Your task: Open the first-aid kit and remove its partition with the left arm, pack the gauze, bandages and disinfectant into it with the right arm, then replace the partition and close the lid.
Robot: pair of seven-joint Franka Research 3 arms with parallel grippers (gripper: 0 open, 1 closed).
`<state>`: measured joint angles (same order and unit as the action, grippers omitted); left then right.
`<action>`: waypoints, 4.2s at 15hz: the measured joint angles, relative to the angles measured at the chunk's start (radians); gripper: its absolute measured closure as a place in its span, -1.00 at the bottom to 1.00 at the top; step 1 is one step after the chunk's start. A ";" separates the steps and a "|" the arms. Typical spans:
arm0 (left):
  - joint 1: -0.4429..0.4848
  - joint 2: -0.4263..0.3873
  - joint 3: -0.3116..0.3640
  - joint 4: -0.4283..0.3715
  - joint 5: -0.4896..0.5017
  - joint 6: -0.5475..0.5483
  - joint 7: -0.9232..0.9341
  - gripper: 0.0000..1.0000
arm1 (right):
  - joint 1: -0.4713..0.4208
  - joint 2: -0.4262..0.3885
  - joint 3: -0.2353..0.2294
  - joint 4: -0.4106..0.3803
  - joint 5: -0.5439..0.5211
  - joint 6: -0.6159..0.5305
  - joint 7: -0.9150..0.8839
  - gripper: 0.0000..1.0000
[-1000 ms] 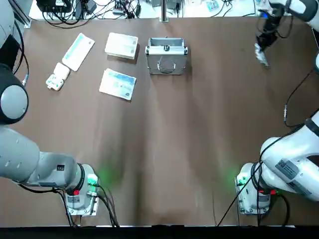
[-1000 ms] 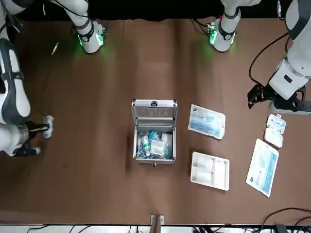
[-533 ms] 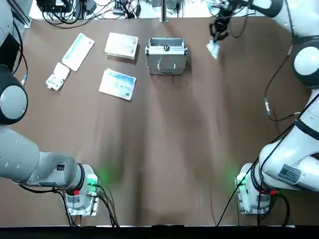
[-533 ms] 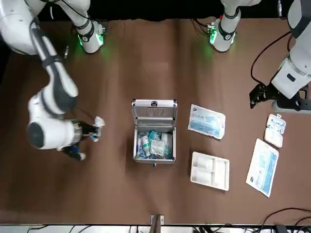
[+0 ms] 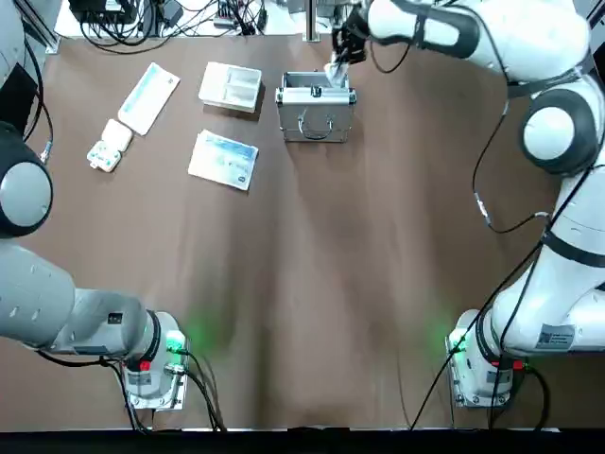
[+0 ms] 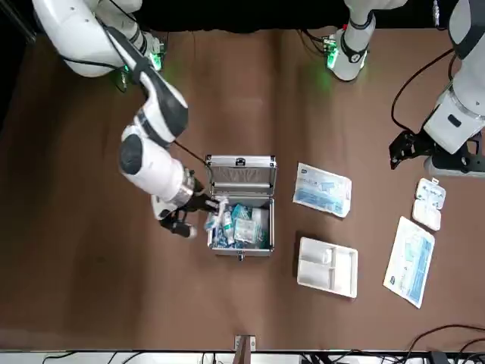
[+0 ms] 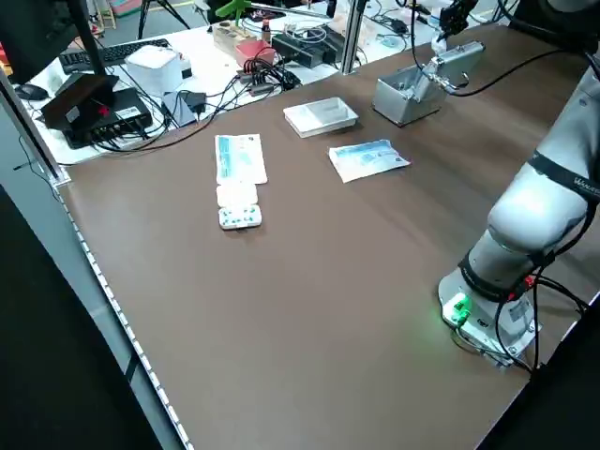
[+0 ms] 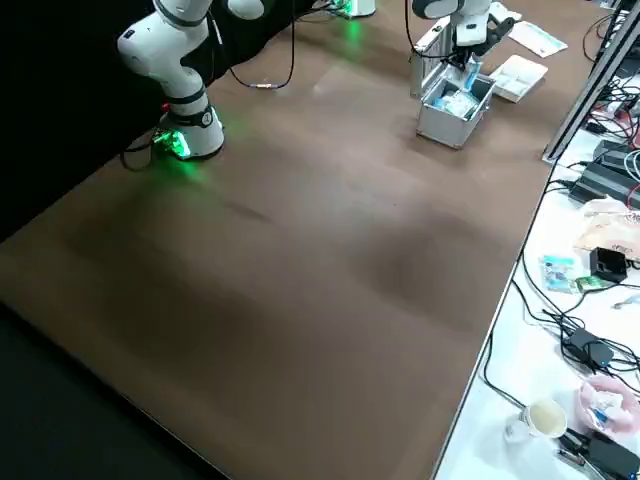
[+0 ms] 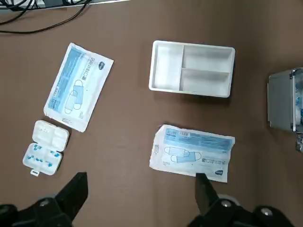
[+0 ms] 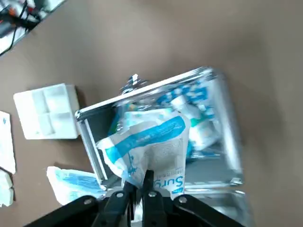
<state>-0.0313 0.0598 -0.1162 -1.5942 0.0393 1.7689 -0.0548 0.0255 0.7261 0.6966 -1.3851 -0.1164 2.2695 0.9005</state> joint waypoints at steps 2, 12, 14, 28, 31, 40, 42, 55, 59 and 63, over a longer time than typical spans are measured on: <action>0.000 0.000 0.000 -0.002 0.000 0.000 0.018 -1.00 | 0.097 0.033 -0.070 0.000 0.000 0.106 0.000 0.83; 0.000 0.003 0.000 -0.010 0.000 0.000 0.032 -1.00 | 0.273 0.080 -0.232 0.002 0.000 0.210 -0.007 0.49; 0.000 0.003 0.000 -0.010 0.000 0.000 0.032 -1.00 | 0.273 0.081 -0.233 0.002 0.000 0.210 -0.009 0.25; 0.000 0.003 0.000 -0.010 0.000 -0.001 0.033 -1.00 | 0.173 0.064 -0.235 0.109 0.000 0.021 -0.048 -0.68; -0.002 0.003 -0.001 -0.010 0.000 -0.001 0.049 -1.00 | 0.104 0.043 -0.222 0.158 0.002 -0.120 -0.100 -0.68; -0.002 0.003 -0.001 -0.011 0.000 -0.002 0.113 -1.00 | -0.410 -0.115 0.035 0.179 0.012 -0.555 -0.418 -0.74; -0.004 0.003 -0.003 -0.012 0.000 -0.008 0.114 -1.00 | -0.502 -0.134 0.074 0.179 0.012 -0.612 -0.476 -0.76; 0.010 0.218 0.000 0.054 0.000 0.064 0.114 -1.00 | -0.270 -0.330 -0.406 0.181 0.167 -0.819 -0.763 -0.77; 0.009 0.341 0.001 0.072 0.000 0.214 0.114 -1.00 | -0.116 -0.419 -0.637 0.175 0.198 -0.835 -0.808 -0.91; -0.001 0.442 -0.002 0.075 0.000 0.340 0.113 -1.00 | -0.090 -0.495 -0.659 0.092 0.199 -0.782 -0.811 -0.96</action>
<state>-0.0320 0.5014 -0.1183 -1.5196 0.0394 2.1087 0.0582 -0.0641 0.2311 0.0374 -1.2932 0.0825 1.4880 0.0897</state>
